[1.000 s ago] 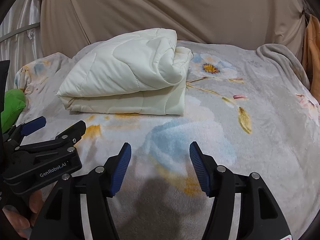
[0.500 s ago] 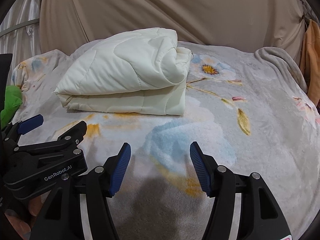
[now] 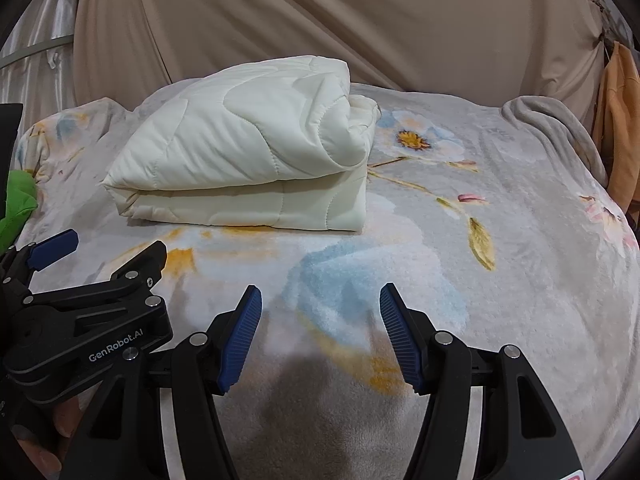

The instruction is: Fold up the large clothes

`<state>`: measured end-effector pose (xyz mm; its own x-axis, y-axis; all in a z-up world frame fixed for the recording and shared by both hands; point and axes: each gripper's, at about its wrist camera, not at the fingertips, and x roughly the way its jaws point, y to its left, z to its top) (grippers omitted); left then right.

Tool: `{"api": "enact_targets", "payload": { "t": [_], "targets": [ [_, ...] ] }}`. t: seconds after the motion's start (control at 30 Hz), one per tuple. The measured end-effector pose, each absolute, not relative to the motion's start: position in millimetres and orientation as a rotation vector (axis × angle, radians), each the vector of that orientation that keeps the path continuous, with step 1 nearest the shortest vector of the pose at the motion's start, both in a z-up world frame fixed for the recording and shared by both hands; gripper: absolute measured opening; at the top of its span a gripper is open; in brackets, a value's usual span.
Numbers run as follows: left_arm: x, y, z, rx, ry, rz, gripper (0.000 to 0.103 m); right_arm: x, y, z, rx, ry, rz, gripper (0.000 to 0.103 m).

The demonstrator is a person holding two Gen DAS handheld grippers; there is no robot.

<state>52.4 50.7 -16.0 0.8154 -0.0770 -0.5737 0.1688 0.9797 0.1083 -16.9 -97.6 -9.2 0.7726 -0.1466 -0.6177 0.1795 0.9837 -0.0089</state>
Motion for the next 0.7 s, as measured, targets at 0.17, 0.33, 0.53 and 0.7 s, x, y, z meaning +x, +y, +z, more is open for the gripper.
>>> {"api": "enact_targets", "payload": {
  "t": [0.17,0.33,0.53,0.7],
  "targets": [
    [52.5,51.1,-16.0,0.158,0.604,-0.132,0.097,-16.2,-100.1,-9.7,0.052,0.664,-0.174,0.06],
    [52.4,51.1,-16.1,0.158,0.604,-0.132,0.097,-16.6,-100.2,-9.7,0.053,0.663,-0.177,0.06],
    [52.1,51.7,-16.1,0.158,0.604,-0.131,0.097,-16.9,-98.9,-9.1,0.054,0.663,-0.185,0.06],
    [52.6,52.1,-16.2,0.158,0.603,-0.133,0.097,-17.0,-99.5,-9.0,0.054,0.662,-0.182,0.06]
  ]
}}
